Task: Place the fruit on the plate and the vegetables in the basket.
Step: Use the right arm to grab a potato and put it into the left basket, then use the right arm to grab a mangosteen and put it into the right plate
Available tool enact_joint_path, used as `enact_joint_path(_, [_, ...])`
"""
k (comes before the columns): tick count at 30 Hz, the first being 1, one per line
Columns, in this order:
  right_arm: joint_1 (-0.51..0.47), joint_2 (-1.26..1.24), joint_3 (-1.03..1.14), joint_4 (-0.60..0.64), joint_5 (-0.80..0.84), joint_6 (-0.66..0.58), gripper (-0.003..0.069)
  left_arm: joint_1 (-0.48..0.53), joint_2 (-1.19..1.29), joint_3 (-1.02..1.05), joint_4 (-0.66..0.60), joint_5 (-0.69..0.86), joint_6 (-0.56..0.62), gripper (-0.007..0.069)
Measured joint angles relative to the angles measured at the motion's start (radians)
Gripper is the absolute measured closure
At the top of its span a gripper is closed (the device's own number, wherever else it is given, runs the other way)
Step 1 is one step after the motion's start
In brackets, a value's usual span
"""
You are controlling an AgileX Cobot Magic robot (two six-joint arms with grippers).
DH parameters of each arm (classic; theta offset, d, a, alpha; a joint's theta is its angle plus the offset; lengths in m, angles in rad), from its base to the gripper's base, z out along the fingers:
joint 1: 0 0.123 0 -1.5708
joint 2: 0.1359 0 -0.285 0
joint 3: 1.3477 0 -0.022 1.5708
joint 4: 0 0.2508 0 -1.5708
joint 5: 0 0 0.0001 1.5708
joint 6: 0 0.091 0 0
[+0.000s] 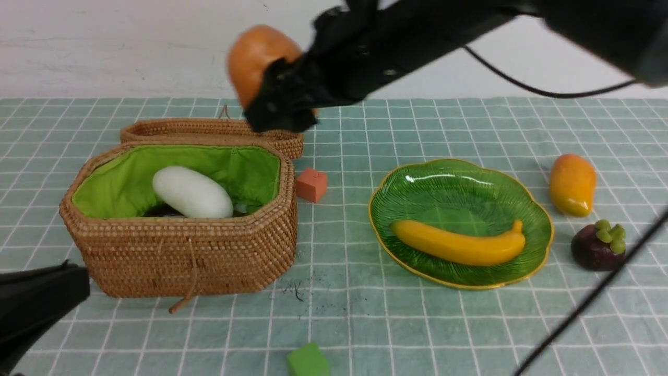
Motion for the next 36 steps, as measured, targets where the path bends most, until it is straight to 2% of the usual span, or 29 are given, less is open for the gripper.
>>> enact_joint_path(1, [0.026, 0.086, -0.072, 0.001, -0.018, -0.032, 0.0077, 0.0, 0.0, 0.0, 0.052, 0.0, -0.052, 0.0638])
enact_joint_path(4, [0.056, 0.238, -0.2, -0.001, -0.037, -0.084, 0.0078, 0.0, 0.0, 0.0, 0.105, 0.003, -0.118, 0.0638])
enact_joint_path(8, [0.069, 0.333, -0.275, -0.025, -0.036, -0.094, 0.0076, 0.0, 0.0, 0.0, 0.116, 0.008, -0.135, 0.0638])
enact_joint_path(9, [0.071, 0.36, -0.291, -0.047, -0.036, -0.09, 0.0036, 0.0, 0.0, 0.0, 0.117, 0.01, -0.138, 0.0638])
enact_joint_path(13, [0.071, 0.353, -0.298, -0.096, -0.02, -0.06, -0.0019, 0.0, 0.0, 0.0, 0.117, 0.01, -0.141, 0.0638])
enact_joint_path(19, [0.071, 0.26, -0.3, -0.198, 0.085, -0.017, 0.0015, 0.0, 0.0, 0.0, 0.117, 0.01, -0.141, 0.0638])
enact_joint_path(23, [0.071, 0.162, -0.307, -0.299, 0.201, 0.042, 0.0082, 0.0, 0.0, 0.0, 0.109, 0.008, -0.136, 0.0638])
enact_joint_path(26, [0.071, 0.056, -0.309, -0.475, 0.368, 0.138, 0.0224, 0.0, 0.0, 0.0, 0.032, -0.006, -0.042, 0.0638])
enact_joint_path(28, [0.063, 0.023, -0.31, -0.554, 0.405, 0.169, 0.0304, 0.0, 0.0, 0.0, -0.035, -0.009, 0.026, 0.0638])
enact_joint_path(29, [0.053, 0.004, -0.308, -0.602, 0.416, 0.207, 0.0367, 0.0, 0.0, 0.0, -0.097, -0.01, 0.085, 0.0638])
enact_joint_path(30, [0.047, -0.002, -0.308, -0.609, 0.417, 0.215, 0.0377, 0.0, 0.0, 0.0, -0.108, -0.01, 0.095, 0.0638])
enact_joint_path(31, [0.021, -0.023, -0.301, -0.641, 0.418, 0.274, 0.0445, 0.0, 0.0, 0.0, -0.192, -0.01, 0.172, 0.0638])
enact_joint_path(33, [-0.029, -0.049, -0.272, -0.662, 0.418, 0.363, 0.0517, 0.0, 0.0, 0.0, -0.316, -0.01, 0.295, 0.0638])
enact_joint_path(35, [-0.108, -0.092, -0.203, -0.663, 0.417, 0.439, 0.0566, 0.0, 0.0, 0.0, -0.434, -0.009, 0.431, 0.0638])
enact_joint_path(36, [-0.135, -0.102, -0.183, -0.662, 0.417, 0.455, 0.0569, 0.0, 0.0, 0.0, -0.456, -0.009, 0.458, 0.0638])
